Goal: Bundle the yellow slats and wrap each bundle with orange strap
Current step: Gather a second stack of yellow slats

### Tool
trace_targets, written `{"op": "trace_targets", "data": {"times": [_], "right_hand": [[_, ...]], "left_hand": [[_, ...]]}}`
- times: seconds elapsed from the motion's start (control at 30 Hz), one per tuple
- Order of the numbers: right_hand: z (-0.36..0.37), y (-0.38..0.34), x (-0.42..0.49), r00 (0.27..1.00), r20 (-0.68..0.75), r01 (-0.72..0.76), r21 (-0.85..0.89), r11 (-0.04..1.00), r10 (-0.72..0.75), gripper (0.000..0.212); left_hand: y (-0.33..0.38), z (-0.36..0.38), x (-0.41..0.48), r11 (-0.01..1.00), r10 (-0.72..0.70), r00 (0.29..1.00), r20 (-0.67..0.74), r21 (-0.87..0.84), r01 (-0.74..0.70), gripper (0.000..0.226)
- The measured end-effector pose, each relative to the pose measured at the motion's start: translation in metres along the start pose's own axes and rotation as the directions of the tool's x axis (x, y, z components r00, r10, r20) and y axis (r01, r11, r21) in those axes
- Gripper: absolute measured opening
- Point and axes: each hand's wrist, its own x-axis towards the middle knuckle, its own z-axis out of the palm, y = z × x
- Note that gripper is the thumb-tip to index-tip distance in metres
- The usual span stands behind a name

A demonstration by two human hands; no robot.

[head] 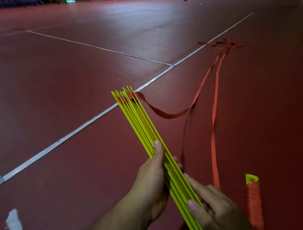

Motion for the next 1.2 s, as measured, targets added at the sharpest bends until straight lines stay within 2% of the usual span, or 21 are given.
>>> {"op": "trace_targets", "data": {"times": [0.13, 0.27, 0.37, 0.43, 0.57, 0.63, 0.77, 0.87, 0.97, 1.03, 1.13, 1.2], "right_hand": [[0.000, -0.003, -0.001, 0.997, 0.059, -0.049, 0.046, 0.998, 0.046, 0.062], [-0.003, -0.002, 0.003, 0.998, 0.027, -0.056, 0.014, 0.998, 0.056, 0.056], [-0.011, 0.000, 0.007, 0.980, 0.034, -0.197, 0.048, 0.979, 0.195, 0.058], [-0.014, 0.000, 0.007, 0.961, 0.099, -0.268, 0.088, 0.959, 0.260, 0.064], [-0.017, -0.004, 0.010, 0.926, 0.243, -0.342, 0.210, 0.916, 0.290, 0.061], [-0.018, -0.003, 0.012, 0.925, 0.212, -0.360, 0.215, 0.908, 0.317, 0.060], [-0.015, -0.003, 0.013, 0.903, 0.141, -0.429, 0.309, 0.849, 0.405, 0.053], [-0.017, -0.003, 0.013, 0.888, 0.178, -0.460, 0.317, 0.830, 0.424, 0.057], [-0.021, -0.009, 0.015, 0.860, 0.272, -0.507, 0.364, 0.781, 0.431, 0.025], [-0.024, -0.009, 0.016, 0.844, 0.318, -0.528, 0.352, 0.773, 0.432, 0.028], [-0.025, -0.002, 0.018, 0.841, 0.302, -0.529, 0.284, 0.800, 0.449, 0.028], [-0.024, 0.003, 0.018, 0.843, 0.255, -0.533, 0.264, 0.804, 0.474, 0.017]], "left_hand": [[-0.002, 0.001, 0.000, 1.000, -0.028, 0.999, 0.018, -0.003, 0.028, 0.073], [-0.001, 0.000, 0.000, 1.000, -0.029, 0.997, 0.075, 0.003, 0.029, 0.083], [0.003, -0.002, 0.000, 0.999, -0.013, 0.994, 0.112, 0.049, 0.008, 0.068], [0.003, -0.003, 0.000, 0.994, 0.007, 0.995, 0.096, 0.109, -0.018, 0.051], [0.000, -0.006, 0.001, 0.990, 0.025, 0.997, 0.073, 0.135, -0.035, 0.039], [0.002, -0.006, 0.001, 0.989, 0.042, 0.998, 0.036, 0.143, -0.047, 0.033], [0.005, -0.004, -0.003, 0.985, 0.059, 0.998, 0.008, 0.160, -0.060, 0.038], [0.004, -0.001, -0.006, 0.984, 0.087, 0.996, 0.032, 0.155, -0.091, 0.036], [0.004, 0.000, -0.007, 0.981, 0.066, 0.995, 0.072, 0.177, -0.078, 0.039], [0.004, -0.001, -0.008, 0.982, 0.039, 0.997, 0.065, 0.184, -0.050, 0.042], [0.007, -0.002, -0.008, 0.985, 0.015, 0.999, 0.036, 0.173, -0.021, 0.041], [0.007, -0.001, -0.009, 0.985, -0.004, 1.000, 0.027, 0.170, -0.001, 0.040]]}}
